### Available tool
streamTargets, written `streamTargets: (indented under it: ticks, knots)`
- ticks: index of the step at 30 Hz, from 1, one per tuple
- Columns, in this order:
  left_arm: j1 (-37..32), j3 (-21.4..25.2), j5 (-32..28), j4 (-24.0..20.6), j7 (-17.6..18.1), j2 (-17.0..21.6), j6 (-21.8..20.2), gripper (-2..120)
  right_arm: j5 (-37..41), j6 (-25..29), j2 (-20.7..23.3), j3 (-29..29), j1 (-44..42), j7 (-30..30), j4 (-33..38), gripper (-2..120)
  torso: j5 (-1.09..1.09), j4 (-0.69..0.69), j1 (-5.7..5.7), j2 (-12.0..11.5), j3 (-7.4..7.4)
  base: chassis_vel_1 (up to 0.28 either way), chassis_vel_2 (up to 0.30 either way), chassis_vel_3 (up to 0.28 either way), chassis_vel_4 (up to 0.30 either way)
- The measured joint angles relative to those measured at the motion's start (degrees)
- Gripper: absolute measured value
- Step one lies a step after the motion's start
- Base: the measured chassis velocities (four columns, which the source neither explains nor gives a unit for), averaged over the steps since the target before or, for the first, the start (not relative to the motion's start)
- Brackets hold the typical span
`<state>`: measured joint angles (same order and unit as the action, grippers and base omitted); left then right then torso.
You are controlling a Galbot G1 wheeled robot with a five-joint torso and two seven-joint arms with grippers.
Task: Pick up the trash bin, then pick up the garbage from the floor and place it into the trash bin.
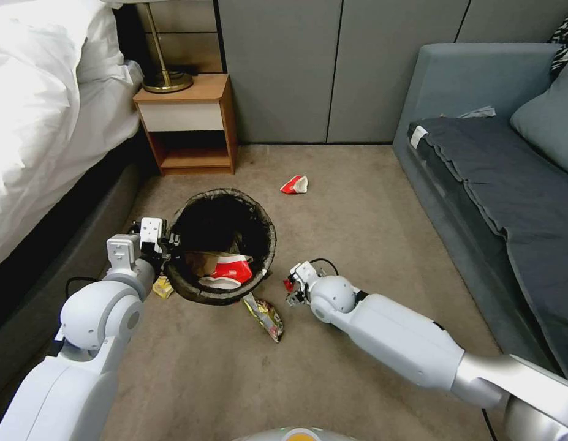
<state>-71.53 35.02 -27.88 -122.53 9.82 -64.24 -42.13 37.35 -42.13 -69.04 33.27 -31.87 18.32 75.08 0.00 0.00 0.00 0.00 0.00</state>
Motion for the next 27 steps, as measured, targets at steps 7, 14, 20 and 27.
streamTargets:
  ticks: [7, 14, 20, 27]
  knots:
    - [-0.12, 0.34, 0.04, 0.07, -0.12, 0.07, 0.0, 1, -3.61, 0.0, 0.59, -3.08, -2.95, -1.98, -1.9, 100, 0.0, -0.01, 0.0, 0.0, 0.0, 0.0, 0.0, 0.0, 0.0]
    - [0.25, -0.1, 0.38, 0.44, -0.22, -0.16, 0.0, 1, -4.94, 0.01, 2.09, -6.19, -5.37, -2.61, -2.54, 100, 0.0, -0.01, 0.0, 0.0, 0.0, 0.0, 0.0, 0.0, 0.0]
    - [0.53, -0.17, 0.44, 0.64, -0.25, -0.16, 0.0, 1, -4.95, 0.0, 3.25, -6.81, -6.05, -3.03, -2.0, 100, -0.01, -0.01, 0.0, 0.0, 0.0, 0.0, 0.0, 0.0, 0.0]
    - [0.55, -0.19, 0.59, 0.87, -0.26, -0.21, 0.0, 1, -6.04, 0.0, 1.96, -7.75, -7.59, -3.42, -3.37, 100, -0.01, 0.0, 0.0, 0.0, 0.0, 0.0, 0.0, 0.0, 0.0]
